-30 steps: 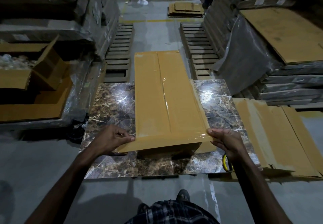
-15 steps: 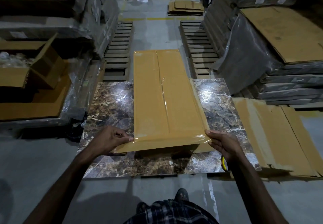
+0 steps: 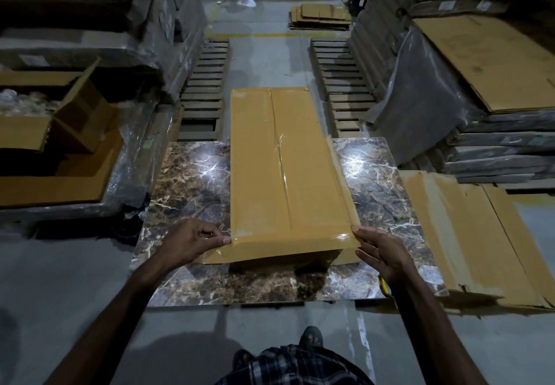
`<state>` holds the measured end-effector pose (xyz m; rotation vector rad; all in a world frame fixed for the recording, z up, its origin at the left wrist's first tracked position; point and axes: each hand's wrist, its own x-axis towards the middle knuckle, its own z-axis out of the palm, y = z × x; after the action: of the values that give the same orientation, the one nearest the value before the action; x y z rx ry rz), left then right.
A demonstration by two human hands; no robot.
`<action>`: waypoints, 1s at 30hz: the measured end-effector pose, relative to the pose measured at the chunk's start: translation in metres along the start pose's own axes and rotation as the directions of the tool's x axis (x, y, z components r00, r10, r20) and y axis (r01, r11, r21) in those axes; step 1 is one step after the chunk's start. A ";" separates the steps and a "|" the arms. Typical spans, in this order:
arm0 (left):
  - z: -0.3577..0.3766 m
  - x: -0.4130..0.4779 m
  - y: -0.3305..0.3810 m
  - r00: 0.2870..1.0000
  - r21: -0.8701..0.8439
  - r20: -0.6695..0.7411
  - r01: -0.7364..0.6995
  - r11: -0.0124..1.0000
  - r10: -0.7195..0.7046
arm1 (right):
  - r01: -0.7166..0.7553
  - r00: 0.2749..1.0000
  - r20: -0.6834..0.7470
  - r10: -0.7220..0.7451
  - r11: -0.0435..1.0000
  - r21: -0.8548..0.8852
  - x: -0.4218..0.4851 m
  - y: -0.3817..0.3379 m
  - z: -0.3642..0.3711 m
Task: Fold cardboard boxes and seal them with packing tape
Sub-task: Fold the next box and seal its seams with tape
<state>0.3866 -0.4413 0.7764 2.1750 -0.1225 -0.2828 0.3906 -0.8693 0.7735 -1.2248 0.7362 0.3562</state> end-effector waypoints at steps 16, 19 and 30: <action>0.001 -0.002 -0.004 0.999 -0.033 -0.043 -0.018 0.999 0.016 | 0.301 0.886 -0.263 -0.381 0.906 -0.297 -0.007 0.050 -0.017; 0.001 -0.001 -0.007 0.998 -0.055 -0.051 -0.025 0.998 0.022 | 0.517 0.776 -0.243 -0.582 0.808 -0.283 -0.030 0.024 0.012; 0.014 -0.003 -0.008 0.997 -0.136 -0.070 -0.028 0.990 0.019 | 0.533 0.826 -0.037 -0.563 0.800 -0.276 -0.045 0.042 0.051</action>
<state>0.3797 -0.4469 0.7623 2.0432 -0.0878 -0.1974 0.3485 -0.8024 0.7815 -1.6540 0.4055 -0.1140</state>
